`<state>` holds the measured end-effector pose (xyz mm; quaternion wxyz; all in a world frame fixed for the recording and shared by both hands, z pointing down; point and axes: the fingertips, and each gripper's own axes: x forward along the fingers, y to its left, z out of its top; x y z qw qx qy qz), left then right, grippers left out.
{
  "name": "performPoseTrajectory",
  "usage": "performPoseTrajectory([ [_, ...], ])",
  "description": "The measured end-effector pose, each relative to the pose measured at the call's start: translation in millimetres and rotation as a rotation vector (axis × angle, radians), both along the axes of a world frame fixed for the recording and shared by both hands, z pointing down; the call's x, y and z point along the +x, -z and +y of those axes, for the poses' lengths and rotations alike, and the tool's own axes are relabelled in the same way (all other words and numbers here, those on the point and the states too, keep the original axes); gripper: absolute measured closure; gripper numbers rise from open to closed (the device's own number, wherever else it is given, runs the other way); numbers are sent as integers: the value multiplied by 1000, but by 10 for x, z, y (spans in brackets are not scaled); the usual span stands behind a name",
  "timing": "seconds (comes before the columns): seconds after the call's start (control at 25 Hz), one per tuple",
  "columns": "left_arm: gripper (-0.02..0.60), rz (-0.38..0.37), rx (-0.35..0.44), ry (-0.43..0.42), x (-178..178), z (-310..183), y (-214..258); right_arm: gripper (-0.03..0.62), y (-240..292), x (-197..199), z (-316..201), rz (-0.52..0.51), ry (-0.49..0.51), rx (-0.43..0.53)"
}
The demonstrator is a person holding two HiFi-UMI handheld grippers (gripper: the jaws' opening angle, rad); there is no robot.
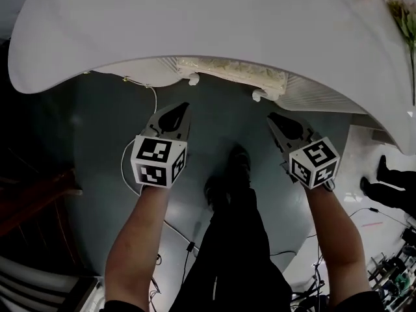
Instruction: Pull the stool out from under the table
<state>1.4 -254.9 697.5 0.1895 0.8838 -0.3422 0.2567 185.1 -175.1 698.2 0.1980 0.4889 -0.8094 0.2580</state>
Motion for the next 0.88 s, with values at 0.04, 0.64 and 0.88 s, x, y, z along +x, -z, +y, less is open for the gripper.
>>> performPoseTrajectory([
  [0.04, 571, -3, -1, -3, 14, -50, -59, 541, -86, 33, -45, 7, -2, -6],
  [0.64, 431, -296, 41, -164, -10, -571, -976, 322, -1049, 729, -367, 287, -80, -97],
  [0.88, 351, -358, 53, -199, 9, -860, -1279, 276, -1207, 900, -506, 247, -135, -131],
])
